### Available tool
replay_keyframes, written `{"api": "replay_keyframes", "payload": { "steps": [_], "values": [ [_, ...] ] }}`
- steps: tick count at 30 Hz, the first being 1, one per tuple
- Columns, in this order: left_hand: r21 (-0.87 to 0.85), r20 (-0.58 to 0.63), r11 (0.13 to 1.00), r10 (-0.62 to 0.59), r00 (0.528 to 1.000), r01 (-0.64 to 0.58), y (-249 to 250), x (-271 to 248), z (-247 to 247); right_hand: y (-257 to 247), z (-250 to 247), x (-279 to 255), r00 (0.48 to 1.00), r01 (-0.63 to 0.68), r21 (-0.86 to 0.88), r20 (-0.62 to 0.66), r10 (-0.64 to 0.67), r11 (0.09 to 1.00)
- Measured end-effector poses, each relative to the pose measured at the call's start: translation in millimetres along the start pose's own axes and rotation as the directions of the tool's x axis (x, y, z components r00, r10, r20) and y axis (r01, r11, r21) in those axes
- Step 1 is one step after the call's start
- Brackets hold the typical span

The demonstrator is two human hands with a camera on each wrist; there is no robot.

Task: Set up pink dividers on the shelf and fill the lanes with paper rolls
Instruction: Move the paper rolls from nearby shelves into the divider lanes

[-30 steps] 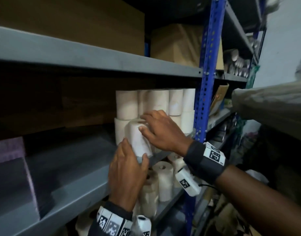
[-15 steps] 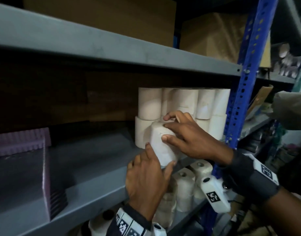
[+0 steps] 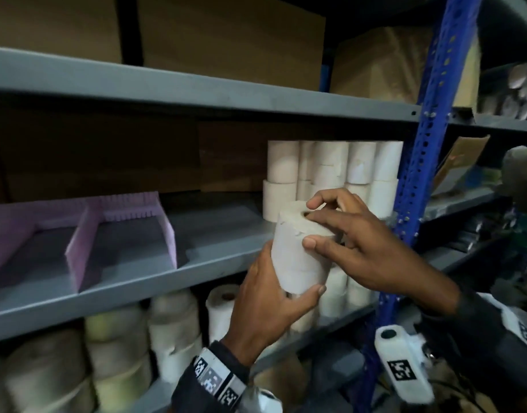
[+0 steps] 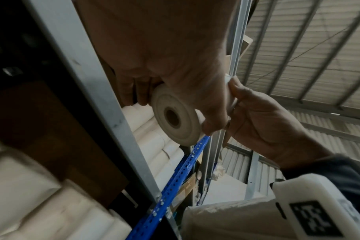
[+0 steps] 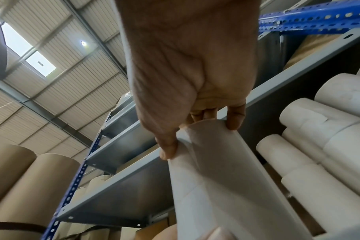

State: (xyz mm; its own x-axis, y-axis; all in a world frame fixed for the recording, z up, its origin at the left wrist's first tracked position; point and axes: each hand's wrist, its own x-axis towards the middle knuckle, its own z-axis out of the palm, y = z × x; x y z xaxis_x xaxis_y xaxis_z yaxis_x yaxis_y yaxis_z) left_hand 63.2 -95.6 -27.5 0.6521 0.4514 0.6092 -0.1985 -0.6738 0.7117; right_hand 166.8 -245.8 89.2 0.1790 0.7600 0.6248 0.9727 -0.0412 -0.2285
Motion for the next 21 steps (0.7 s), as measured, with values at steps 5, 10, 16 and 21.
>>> {"api": "replay_keyframes", "payload": {
  "steps": [5, 10, 16, 21],
  "values": [
    [0.030, -0.123, 1.000, 0.001, 0.992, 0.003, 16.3, -81.6, -35.3, -59.3, 12.0, -31.4, 0.993, -0.030, 0.154, 0.116, 0.012, 0.988],
    [0.015, -0.229, 1.000, 0.000, 0.973, 0.004, 33.8, -147.2, -76.8, -111.8, 13.5, -34.5, 0.944, 0.031, 0.236, 0.313, -0.106, 0.971],
    [-0.009, -0.323, 0.999, -0.048, 0.945, 0.048, 41.1, -226.8, -135.4, -181.0, 39.3, -32.6, 0.844, 0.033, 0.304, 0.502, -0.189, 0.952],
    [0.002, -0.402, 0.997, -0.073, 0.913, 0.081, 40.4, -283.7, -198.0, -251.2, 81.1, -29.7, 0.816, 0.070, 0.395, 0.506, -0.280, 0.916]
  ]
}}
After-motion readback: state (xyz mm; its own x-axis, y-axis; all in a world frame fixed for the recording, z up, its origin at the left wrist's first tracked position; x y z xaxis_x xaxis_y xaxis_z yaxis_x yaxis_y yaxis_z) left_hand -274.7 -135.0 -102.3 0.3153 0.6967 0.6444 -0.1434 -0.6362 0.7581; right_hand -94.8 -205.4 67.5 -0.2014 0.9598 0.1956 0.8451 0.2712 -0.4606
